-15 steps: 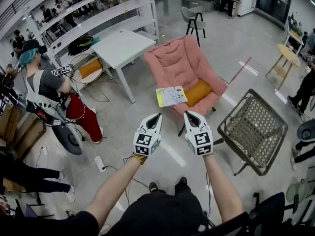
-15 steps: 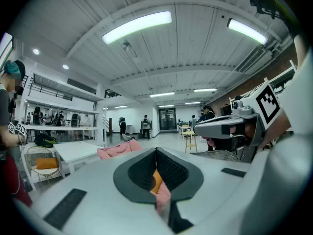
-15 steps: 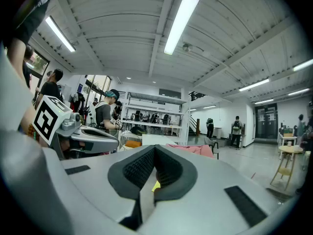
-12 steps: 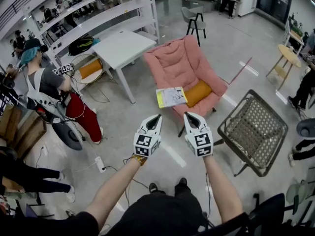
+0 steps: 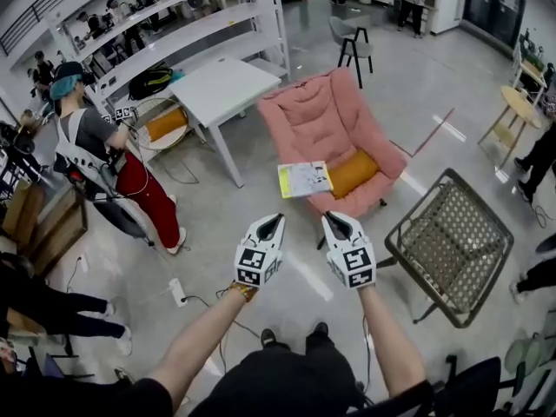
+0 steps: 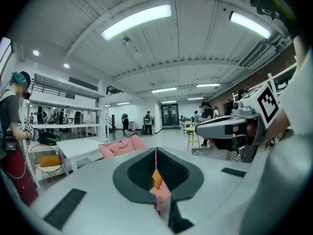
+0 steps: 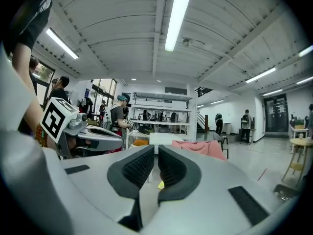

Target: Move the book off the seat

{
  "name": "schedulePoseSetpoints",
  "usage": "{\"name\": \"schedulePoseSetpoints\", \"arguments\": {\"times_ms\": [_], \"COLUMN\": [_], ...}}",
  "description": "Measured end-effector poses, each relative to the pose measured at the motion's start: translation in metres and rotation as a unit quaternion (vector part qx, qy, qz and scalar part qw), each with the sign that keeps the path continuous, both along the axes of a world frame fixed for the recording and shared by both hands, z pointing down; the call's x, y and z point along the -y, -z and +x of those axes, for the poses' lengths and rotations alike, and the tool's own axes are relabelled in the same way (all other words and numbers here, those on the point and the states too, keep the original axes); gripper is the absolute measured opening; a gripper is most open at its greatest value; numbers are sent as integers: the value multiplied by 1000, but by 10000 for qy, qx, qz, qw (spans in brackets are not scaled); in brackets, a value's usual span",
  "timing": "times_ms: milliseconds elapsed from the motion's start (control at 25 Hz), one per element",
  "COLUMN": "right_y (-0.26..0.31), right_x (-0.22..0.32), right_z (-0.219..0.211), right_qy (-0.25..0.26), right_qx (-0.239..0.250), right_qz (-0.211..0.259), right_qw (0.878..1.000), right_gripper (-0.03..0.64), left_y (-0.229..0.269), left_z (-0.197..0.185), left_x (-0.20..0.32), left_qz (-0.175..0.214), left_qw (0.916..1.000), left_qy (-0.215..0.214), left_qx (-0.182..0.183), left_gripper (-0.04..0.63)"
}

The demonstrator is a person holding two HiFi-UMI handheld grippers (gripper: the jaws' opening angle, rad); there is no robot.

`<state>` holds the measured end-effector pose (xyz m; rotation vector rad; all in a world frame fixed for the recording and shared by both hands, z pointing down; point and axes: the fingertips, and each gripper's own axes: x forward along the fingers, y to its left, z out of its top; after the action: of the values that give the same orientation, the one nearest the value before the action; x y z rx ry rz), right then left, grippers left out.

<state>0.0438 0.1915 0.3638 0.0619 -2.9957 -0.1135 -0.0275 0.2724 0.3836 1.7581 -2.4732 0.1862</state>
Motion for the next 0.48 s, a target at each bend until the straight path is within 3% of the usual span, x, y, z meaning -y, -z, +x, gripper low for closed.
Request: {"name": "schedulePoseSetpoints", "arguments": {"times_ms": [480], "right_y": [-28], "right_x": [53], "right_z": [1], "right_qy": [260], "right_qx": [-150], "right_qz": [-135], "right_qw": [9995], "right_gripper": [15], "left_y": [-14], "left_z": [3], "left_x": [39], "left_qz": [-52], "left_qw": [9997], "left_qy": [245], "left_qx": [-63], "left_gripper": [12]}}
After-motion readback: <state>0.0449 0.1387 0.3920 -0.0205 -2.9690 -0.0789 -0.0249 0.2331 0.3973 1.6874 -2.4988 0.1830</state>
